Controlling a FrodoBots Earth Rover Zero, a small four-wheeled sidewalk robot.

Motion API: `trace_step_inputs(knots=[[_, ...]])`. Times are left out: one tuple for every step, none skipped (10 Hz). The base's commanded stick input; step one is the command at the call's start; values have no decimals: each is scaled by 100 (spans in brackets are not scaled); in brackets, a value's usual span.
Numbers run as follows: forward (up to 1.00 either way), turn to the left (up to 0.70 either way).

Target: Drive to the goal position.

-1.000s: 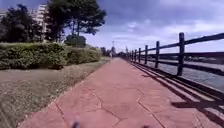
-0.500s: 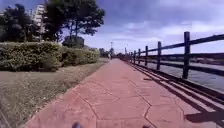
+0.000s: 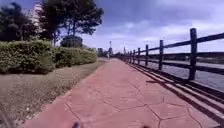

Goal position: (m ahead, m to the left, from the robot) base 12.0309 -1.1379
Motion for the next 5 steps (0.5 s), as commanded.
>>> trace_step_inputs(knots=[[70, 0], [70, 0], [70, 0], [70, 0], [70, 0]])
